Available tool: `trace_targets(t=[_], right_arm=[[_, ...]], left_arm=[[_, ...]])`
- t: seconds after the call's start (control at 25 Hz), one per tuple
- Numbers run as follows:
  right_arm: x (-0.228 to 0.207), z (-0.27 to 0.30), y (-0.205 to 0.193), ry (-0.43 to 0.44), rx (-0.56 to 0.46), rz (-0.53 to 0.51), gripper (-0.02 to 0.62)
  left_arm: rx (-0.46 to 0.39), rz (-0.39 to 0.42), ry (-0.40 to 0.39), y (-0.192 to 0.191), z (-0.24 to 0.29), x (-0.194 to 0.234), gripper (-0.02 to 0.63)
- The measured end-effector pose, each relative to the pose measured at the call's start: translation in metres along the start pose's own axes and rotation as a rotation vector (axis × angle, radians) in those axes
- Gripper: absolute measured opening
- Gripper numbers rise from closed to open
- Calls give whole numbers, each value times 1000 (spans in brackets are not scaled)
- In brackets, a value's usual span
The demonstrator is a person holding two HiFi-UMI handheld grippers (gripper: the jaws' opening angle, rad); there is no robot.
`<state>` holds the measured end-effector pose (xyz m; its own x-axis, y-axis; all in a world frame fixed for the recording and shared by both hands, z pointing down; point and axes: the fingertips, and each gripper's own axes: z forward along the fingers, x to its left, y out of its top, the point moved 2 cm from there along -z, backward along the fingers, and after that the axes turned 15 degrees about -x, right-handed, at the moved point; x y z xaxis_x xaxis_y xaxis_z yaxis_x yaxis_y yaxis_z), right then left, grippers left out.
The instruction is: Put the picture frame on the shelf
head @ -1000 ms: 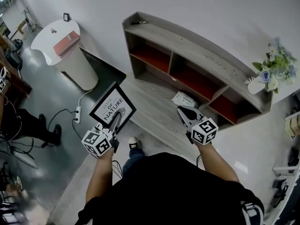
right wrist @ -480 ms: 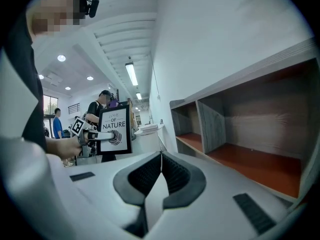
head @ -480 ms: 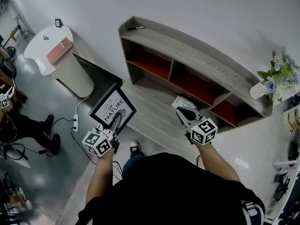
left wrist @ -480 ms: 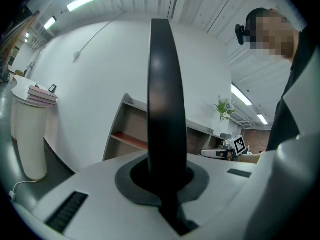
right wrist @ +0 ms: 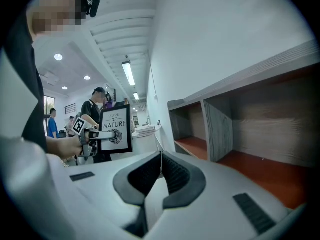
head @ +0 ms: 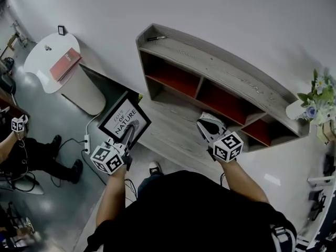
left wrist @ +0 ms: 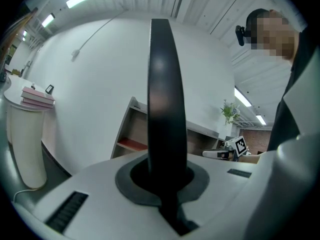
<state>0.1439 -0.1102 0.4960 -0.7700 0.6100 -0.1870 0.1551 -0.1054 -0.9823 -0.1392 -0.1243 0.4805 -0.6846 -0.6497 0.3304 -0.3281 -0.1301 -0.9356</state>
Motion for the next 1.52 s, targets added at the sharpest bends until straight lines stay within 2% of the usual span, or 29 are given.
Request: trace_targets(t=[0.96,1.52], right_arm=[[10,84,3,-97,6,4,15],[14,114,0,-197,-3,0,15]], left_arm=[[54,-26,-124,20,47,81,28],[102,-49,-237,23,74,120,28]])
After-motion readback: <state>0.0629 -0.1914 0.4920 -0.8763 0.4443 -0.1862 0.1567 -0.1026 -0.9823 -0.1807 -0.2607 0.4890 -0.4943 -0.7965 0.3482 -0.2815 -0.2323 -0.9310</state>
